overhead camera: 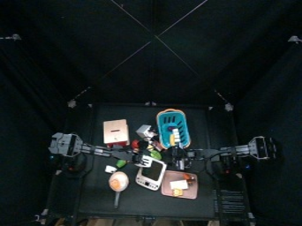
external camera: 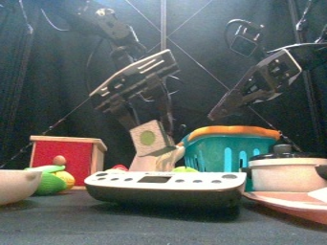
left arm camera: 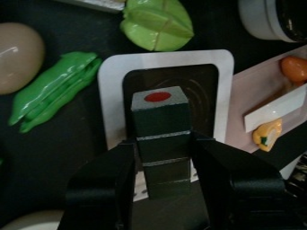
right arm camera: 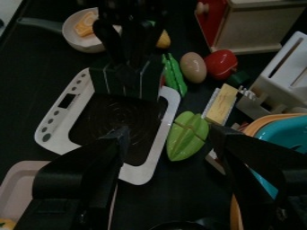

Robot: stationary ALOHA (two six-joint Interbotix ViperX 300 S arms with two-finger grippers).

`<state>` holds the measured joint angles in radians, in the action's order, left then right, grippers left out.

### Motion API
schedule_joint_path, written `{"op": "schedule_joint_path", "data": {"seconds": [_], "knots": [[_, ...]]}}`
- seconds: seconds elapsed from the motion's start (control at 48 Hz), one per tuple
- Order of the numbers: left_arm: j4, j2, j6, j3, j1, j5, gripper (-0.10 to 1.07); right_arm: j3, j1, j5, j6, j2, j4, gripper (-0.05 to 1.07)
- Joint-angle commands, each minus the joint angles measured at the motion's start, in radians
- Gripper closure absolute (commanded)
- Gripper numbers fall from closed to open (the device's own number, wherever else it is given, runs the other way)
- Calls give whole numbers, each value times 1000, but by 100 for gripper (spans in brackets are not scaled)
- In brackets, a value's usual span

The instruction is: Place green sushi roll on stove

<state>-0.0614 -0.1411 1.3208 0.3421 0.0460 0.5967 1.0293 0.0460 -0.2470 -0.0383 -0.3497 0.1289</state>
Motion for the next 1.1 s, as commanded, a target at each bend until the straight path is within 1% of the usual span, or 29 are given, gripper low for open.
{"op": "schedule_joint_path", "data": {"seconds": [0.0, 0.188, 0.271, 0.375, 0.5, 0.604, 0.688, 0.875, 0.979, 1.083], "knots": [[18, -18, -3, -52, -6, -34, 33, -8, -8, -3, 0, -32, 3, 2], [60, -40, 0, -64, -8, -87, 33, -5, -8, -3, 0, -38, 3, 2], [67, -38, -2, -60, -9, -92, 33, -3, -8, -5, 0, -38, 3, 2], [55, -37, -21, -57, -8, -75, 33, -5, -8, -5, 2, -38, 3, 2], [-21, -28, -61, -55, -6, -31, 33, -3, -8, -3, 2, -38, 3, 2], [-23, -21, -71, -61, -8, 23, 33, -3, -8, -5, 2, -38, 3, 2], [-21, -20, -66, -63, -9, 38, 33, -5, -8, -3, 2, -38, 3, 2], [71, -32, -48, -64, -8, 29, 33, -3, -8, -5, 2, -40, 3, 2], [120, -44, -41, -64, -6, -12, 33, -3, -8, -3, 0, -38, 3, 2], [150, -51, -41, -60, -8, -66, 33, -5, -8, -3, 0, -38, 3, 2]]}}
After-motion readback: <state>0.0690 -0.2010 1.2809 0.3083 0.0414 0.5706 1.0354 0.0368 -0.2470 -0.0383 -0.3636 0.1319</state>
